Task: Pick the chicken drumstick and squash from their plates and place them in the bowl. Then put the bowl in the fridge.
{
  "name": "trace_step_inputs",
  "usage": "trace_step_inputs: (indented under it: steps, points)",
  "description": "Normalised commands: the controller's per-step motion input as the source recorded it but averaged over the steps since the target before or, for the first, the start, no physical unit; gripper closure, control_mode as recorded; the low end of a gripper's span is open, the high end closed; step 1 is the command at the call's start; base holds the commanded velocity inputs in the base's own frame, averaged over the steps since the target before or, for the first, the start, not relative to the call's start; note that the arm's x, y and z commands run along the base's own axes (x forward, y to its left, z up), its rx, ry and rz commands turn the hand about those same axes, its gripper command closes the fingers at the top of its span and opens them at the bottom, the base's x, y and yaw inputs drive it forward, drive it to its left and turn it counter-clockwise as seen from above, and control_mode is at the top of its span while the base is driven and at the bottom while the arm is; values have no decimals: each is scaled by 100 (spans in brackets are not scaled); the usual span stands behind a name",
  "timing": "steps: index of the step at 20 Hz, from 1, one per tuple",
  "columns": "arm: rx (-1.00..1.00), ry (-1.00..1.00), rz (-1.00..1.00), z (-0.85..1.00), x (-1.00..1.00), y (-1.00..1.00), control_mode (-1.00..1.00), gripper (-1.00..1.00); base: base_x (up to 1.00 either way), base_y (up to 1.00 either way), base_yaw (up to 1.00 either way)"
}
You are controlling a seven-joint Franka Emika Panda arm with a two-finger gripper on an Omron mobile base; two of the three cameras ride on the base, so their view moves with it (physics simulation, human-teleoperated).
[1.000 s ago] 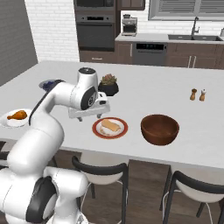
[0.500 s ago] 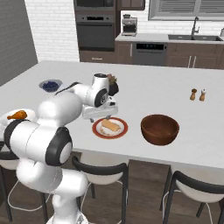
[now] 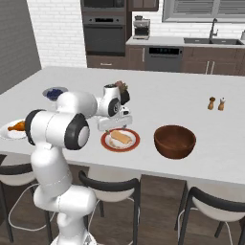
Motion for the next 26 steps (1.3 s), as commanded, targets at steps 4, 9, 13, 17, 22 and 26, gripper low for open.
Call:
trace_step_inputs:
  steps: [4, 9, 13, 17, 22, 26]
  points:
    - [-15, -11, 0, -53, 16, 0, -100, -100, 0, 0, 0]
    - [-6, -11, 0, -30, 18, 0, -100, -100, 0, 0, 0]
    - [-2, -7, 3, -22, 37, -1, -100, -100, 0, 0, 0]
    - [0, -2, 5, -18, 35, -12, -100, -100, 0, 0, 0]
    - [0, 0, 6, -11, 13, -11, -100, -100, 0, 0, 0]
    - [0, 0, 5, -34, 0, -1, -100, 100, 0, 0, 0]
